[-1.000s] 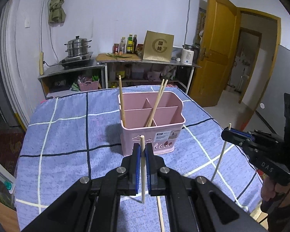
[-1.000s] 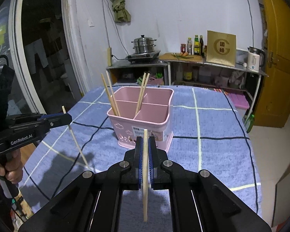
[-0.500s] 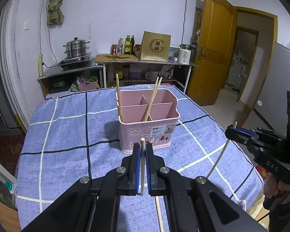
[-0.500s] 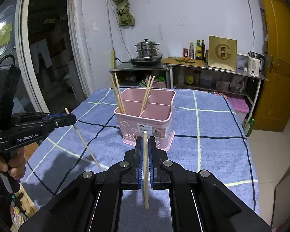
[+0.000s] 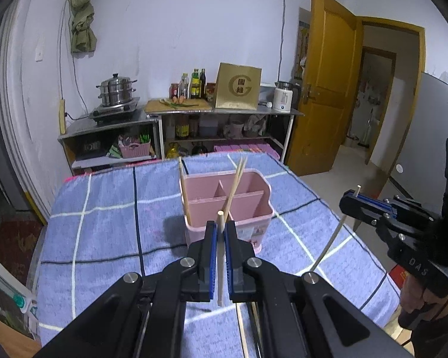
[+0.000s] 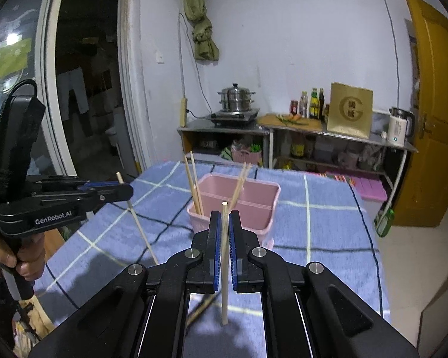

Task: Organize utensils
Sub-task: 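Lift both held chopsticks upright and carry them over the pink basket, then lower the left tool's chopstick into the basket and open while the right tool releases its own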

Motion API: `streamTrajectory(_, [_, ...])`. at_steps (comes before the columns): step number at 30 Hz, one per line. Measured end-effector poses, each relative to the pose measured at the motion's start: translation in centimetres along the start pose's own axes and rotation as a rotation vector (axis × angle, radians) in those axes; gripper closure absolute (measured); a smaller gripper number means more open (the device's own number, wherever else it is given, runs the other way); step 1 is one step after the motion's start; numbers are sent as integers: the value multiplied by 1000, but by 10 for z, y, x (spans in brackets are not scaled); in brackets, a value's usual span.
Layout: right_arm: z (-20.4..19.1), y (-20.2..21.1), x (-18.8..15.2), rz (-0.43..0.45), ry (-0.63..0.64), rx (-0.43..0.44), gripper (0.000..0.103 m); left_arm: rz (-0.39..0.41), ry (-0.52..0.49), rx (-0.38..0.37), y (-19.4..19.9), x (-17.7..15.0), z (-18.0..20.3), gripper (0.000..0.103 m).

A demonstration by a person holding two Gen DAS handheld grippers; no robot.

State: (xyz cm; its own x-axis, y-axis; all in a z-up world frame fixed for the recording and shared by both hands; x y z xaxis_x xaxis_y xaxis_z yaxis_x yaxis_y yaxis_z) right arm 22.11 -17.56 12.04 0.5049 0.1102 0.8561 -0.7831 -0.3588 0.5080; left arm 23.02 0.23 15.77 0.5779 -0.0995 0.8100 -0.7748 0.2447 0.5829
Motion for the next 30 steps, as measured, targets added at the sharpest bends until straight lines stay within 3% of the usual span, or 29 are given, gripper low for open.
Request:
streamTrajectory(16, [-1, -29, 77, 158, -34, 48, 98, 118, 8, 27, -5, 90, -20, 98])
streamTrajectory(24, [-2, -58, 90, 187, -30, 48, 98, 140, -9, 30, -34, 105, -27, 98])
streamTrajectory(30, [5, -89, 75, 151, -52, 56, 98, 108, 13, 21, -68, 97, -40, 98])
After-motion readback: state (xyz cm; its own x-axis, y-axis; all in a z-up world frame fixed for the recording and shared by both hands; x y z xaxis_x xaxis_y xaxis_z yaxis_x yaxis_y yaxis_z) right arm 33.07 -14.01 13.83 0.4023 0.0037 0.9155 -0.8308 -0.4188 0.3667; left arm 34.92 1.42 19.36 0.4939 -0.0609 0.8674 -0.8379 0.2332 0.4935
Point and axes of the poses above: each gripper's, at about its wrist camera, not at the fingertips, and y roughly against the way its jaws point, z to its right, x to its top, the point moved 4 cm from there along -y, roughly the way its jaws point, and after that the axes turned 1 degree about -y, right-handed, at the moved point
